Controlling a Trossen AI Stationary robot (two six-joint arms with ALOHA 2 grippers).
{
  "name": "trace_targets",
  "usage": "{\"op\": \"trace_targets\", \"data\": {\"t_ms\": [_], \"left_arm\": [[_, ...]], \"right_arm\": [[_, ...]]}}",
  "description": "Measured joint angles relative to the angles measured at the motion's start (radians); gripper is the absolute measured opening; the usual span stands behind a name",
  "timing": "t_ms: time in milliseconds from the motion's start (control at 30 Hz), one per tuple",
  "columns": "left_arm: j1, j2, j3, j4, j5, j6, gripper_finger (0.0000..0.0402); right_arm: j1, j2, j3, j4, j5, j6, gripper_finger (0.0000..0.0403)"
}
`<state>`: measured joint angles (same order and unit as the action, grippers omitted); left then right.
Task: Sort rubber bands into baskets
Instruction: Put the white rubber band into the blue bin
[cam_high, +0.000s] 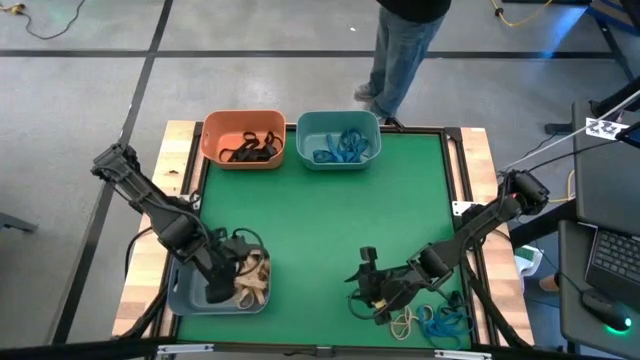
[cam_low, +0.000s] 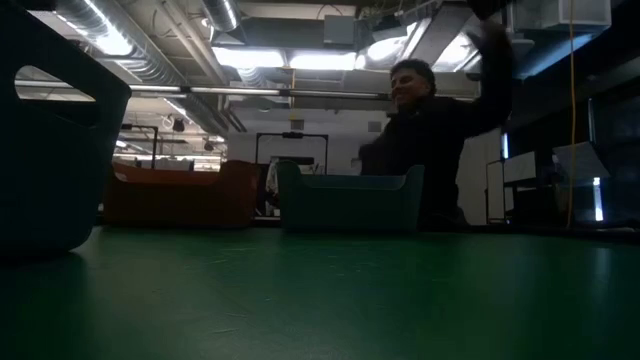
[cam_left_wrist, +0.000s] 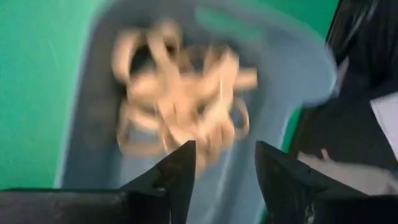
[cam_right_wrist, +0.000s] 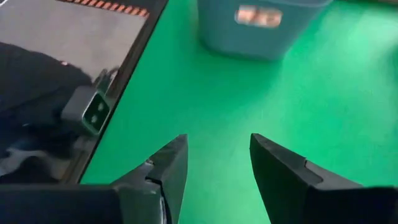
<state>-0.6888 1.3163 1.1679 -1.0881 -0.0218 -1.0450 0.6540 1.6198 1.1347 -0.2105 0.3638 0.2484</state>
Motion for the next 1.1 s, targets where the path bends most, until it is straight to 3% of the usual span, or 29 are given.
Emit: {"op": "trace_targets", "data": {"t_ms": [233, 367, 667, 1100], "left_arm": [[-0.018, 0.002, 0.0, 0.213, -0.427, 0.239, 0.0156], [-0.014, 0.007, 0.0, 0.325, -0.558, 0.366, 0.0155], [-0.008, 0.09, 0.0, 0.37, -0.574, 0.442, 0.0155], [0.005, 0.2, 0.0, 0.375, -0.574, 0.461, 0.0155]], "right_arm": [[0.001, -0.003, 0.0, -0.265, -0.153, 0.334, 0.0172], [0.011, 0.023, 0.0, -0.448, -0.172, 0.499, 0.0172], [0.029, 0.103, 0.0, -0.657, -0.171, 0.578, 0.0172], [0.024, 0.228, 0.0, -0.681, -0.19, 0.568, 0.0157]]}}
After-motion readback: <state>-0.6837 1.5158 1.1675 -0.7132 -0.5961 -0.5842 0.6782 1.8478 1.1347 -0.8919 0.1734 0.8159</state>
